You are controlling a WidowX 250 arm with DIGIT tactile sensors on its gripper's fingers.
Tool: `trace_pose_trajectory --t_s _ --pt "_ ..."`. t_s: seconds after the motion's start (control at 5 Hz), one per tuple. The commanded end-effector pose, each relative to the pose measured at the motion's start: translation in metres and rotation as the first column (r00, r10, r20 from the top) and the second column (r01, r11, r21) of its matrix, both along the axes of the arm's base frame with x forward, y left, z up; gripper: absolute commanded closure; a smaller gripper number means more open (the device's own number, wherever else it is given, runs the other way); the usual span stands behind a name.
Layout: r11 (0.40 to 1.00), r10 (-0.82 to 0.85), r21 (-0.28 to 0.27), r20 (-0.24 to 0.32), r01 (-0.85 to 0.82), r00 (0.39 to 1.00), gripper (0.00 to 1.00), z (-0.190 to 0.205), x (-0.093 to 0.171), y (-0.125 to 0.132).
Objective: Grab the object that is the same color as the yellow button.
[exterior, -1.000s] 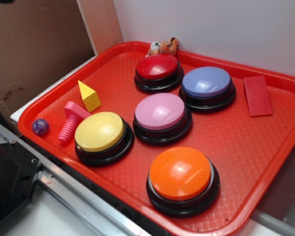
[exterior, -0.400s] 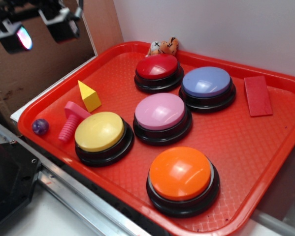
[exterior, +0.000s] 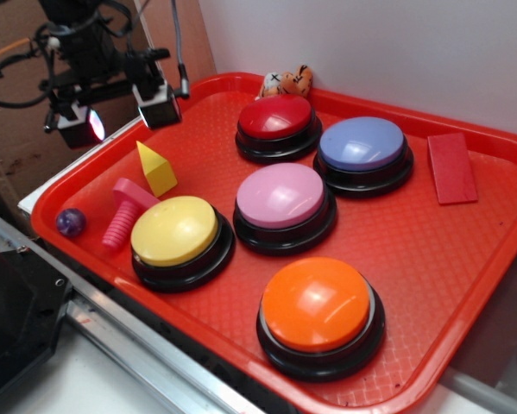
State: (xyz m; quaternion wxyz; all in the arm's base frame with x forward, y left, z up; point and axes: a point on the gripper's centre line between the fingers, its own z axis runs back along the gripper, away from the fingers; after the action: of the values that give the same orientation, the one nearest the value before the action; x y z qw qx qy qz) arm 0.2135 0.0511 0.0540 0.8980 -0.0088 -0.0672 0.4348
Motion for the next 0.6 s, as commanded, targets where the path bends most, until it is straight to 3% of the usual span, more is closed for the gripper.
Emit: trace_pose_trajectory --t_s 0.0,0.2,0.4 --pt "0.999 -0.033 0.009 0.036 0.033 0.999 0.0 -0.0358 0.0231 -0.0061" --pt "1.0 -0.029 -0.006 0.024 0.029 0.999 0.16 -0.044 0.0249 -0.0087" --pt "0.999 -0.031 -0.018 -0.013 0.031 0.999 1.0 -0.0441 0.0256 -0.0083"
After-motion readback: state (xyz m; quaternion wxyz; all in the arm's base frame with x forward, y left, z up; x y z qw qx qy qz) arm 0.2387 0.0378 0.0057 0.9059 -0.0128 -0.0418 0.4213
